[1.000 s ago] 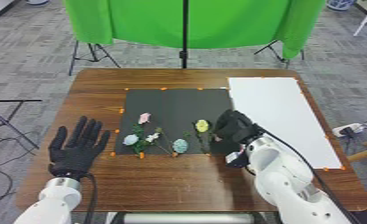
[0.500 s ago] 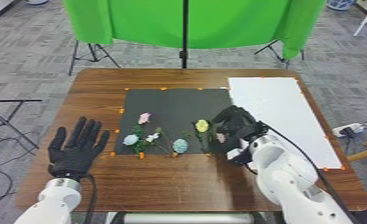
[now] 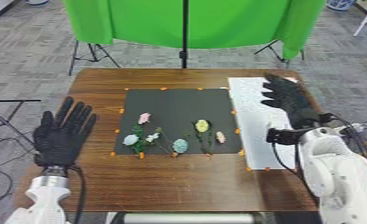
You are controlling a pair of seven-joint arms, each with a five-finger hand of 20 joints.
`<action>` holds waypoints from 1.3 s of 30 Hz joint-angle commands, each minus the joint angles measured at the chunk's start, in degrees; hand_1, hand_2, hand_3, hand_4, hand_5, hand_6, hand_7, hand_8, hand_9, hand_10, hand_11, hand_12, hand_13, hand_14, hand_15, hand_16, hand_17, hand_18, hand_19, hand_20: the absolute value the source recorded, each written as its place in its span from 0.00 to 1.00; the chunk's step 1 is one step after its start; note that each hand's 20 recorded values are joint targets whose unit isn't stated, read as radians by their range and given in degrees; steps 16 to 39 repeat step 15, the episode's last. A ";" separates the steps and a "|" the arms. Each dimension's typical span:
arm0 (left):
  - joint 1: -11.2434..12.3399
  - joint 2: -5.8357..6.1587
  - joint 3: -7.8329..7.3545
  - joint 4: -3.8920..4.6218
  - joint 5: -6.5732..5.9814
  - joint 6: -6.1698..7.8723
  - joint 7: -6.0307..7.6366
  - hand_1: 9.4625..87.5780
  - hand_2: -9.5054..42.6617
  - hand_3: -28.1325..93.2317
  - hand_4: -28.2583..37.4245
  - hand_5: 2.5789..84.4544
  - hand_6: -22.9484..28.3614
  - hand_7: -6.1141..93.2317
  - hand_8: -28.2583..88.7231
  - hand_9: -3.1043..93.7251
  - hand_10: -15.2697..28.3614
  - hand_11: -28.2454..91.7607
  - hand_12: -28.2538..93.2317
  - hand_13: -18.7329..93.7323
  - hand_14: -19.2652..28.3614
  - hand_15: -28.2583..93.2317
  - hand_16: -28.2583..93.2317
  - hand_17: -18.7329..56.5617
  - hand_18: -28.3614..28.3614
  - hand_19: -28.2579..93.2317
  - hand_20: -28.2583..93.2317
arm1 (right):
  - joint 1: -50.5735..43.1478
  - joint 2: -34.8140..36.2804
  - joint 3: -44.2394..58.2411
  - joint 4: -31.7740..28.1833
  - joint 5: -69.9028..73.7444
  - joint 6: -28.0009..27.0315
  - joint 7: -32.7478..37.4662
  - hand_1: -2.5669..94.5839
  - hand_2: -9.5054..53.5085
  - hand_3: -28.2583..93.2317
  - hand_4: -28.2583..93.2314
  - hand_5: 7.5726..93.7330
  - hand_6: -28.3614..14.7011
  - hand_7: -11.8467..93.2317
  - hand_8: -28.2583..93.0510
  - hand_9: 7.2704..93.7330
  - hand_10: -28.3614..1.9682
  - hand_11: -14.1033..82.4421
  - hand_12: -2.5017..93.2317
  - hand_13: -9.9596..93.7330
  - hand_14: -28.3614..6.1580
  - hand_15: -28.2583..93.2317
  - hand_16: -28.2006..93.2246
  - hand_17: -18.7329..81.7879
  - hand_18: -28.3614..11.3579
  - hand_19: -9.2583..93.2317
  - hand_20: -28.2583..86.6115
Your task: Arrange flowers
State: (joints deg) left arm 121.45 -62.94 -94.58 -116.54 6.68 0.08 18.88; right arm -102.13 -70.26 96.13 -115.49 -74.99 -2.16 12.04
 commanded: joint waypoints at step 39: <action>-2.47 1.29 -3.62 1.02 -4.87 5.84 4.21 0.22 0.47 0.84 0.00 0.47 0.61 0.13 0.17 0.40 0.68 0.34 0.28 0.38 0.65 0.39 0.17 0.18 0.69 0.46 0.31 | -4.15 -1.57 3.64 -4.10 16.67 -4.07 -7.66 0.05 0.31 0.87 0.00 0.30 0.63 0.18 0.15 0.28 0.47 0.16 0.10 0.30 0.43 0.24 0.36 0.29 0.45 0.24 0.36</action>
